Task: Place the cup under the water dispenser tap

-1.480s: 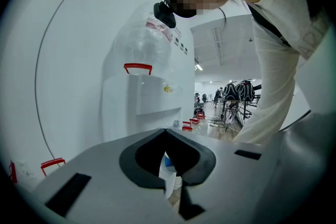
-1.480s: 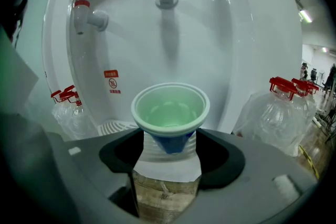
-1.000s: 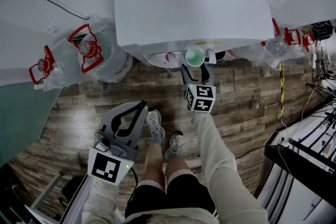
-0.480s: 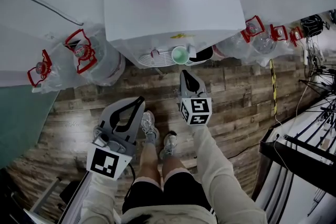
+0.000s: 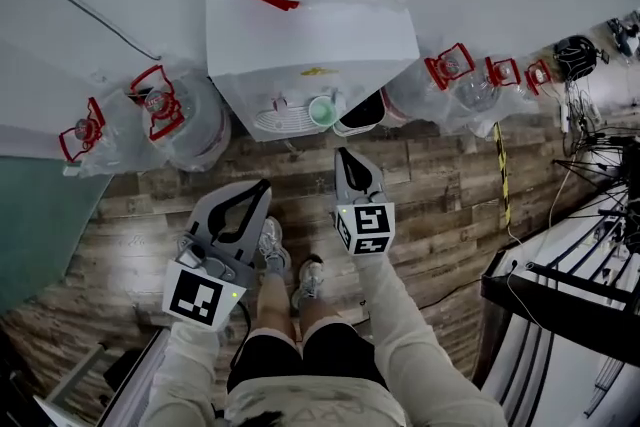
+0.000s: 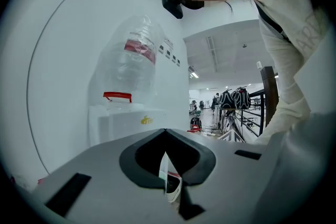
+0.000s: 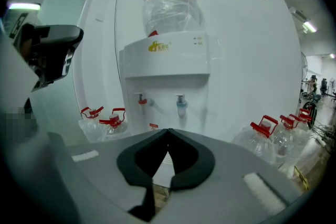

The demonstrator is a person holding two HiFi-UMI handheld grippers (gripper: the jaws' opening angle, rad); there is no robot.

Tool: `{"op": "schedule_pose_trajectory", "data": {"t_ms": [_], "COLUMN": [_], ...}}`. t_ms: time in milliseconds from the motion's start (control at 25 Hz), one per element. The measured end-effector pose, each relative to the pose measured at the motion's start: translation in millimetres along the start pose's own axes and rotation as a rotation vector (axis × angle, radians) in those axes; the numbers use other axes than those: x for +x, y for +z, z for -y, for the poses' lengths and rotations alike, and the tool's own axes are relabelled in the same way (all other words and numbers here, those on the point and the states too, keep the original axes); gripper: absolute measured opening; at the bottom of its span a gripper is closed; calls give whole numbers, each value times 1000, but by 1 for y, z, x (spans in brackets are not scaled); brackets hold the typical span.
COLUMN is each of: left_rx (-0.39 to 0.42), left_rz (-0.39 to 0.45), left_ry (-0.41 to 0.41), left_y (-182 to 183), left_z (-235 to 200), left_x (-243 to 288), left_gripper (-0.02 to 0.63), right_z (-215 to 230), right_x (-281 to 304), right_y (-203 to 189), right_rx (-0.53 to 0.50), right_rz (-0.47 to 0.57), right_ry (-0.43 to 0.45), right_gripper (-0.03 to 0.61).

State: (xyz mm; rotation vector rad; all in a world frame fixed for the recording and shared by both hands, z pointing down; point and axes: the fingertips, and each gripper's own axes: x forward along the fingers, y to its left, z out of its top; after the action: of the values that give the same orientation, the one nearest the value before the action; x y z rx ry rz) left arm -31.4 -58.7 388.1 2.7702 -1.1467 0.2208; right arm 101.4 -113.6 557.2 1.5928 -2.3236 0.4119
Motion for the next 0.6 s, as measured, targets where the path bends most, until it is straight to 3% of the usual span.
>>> {"op": "schedule_pose_trajectory", "data": {"t_ms": [600], "left_rx": [19], "left_rz": [71], "left_ry": [48], "left_y": [78], "left_z": [37], "left_x": [-46], "left_gripper": [5], "right_z": [-24], "right_x": [-112], "right_y": [107], "right_rx": [-26], "right_rz": [101], "right_ry": [53], "right_gripper": [9]}}
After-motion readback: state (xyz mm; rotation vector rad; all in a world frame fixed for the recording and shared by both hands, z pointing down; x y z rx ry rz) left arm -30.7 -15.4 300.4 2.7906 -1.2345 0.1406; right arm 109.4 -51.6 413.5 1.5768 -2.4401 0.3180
